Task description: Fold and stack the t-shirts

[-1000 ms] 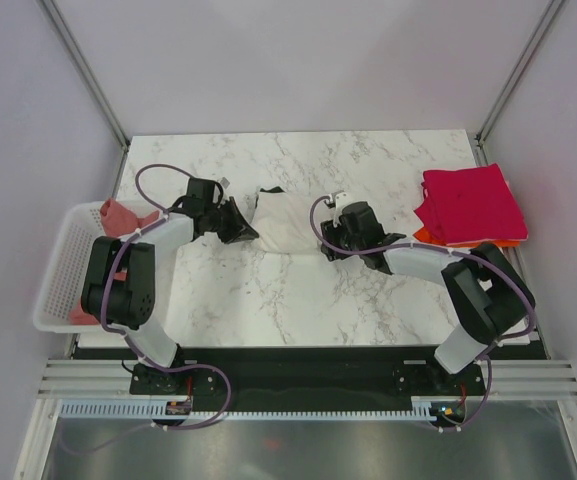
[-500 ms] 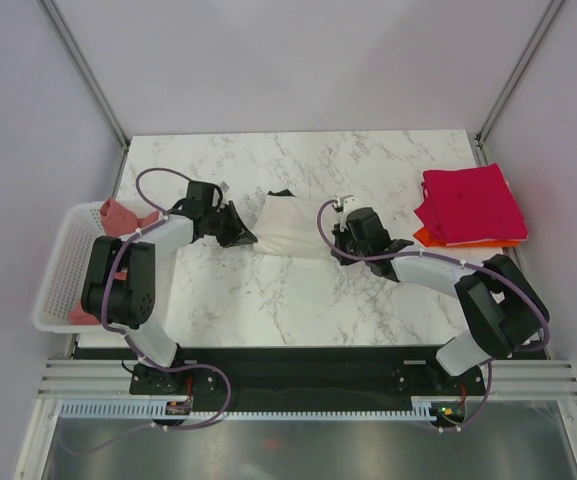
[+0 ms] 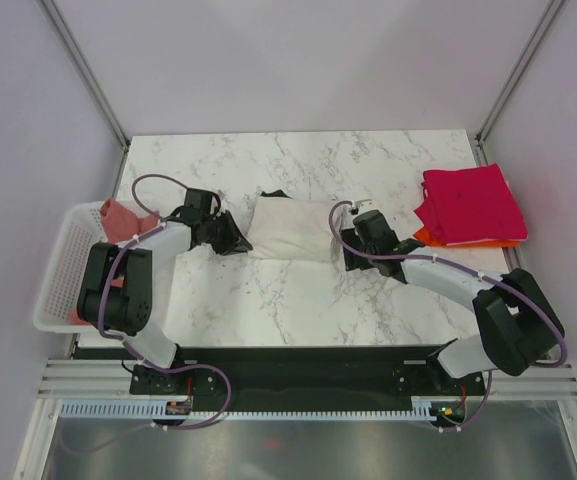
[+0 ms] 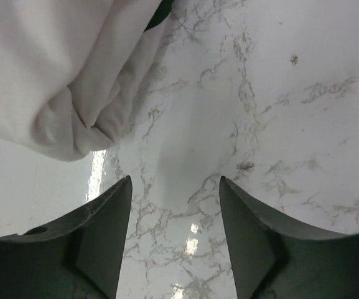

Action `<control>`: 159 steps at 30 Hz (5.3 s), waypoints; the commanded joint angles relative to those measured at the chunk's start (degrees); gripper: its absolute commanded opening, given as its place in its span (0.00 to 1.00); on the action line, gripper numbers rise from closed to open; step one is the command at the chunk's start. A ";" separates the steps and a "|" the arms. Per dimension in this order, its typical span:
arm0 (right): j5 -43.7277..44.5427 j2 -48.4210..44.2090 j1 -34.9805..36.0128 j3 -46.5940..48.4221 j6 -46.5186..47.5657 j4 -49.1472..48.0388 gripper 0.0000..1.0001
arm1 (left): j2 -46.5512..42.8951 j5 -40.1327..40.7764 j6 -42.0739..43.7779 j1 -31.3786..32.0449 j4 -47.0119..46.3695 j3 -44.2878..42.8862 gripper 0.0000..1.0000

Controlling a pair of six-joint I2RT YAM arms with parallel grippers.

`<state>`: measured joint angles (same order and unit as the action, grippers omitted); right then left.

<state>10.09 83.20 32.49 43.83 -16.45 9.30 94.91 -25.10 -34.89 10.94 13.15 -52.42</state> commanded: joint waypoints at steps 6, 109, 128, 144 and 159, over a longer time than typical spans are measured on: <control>0.03 -7.52 -0.15 6.61 -2.27 8.01 0.72 | -13.51 7.34 0.71 0.93 1.70 3.47 0.60; 47.31 43.80 -15.44 47.58 4.32 36.58 0.62 | -20.65 15.43 -3.95 3.39 -22.20 15.16 0.87; 49.34 48.73 -22.47 48.63 1.86 36.67 0.16 | -20.82 15.43 -3.69 3.39 -22.20 14.98 0.86; 34.49 44.24 -12.29 48.97 -0.60 36.66 0.00 | -20.82 16.31 -3.51 3.30 -20.53 14.19 0.85; 21.48 37.22 -7.01 56.53 -2.98 38.43 0.43 | -20.82 18.51 -2.63 3.30 -19.39 13.84 0.86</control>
<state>36.45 125.67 25.19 97.62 -18.35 47.64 74.52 -8.91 -38.79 14.24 -5.78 -37.23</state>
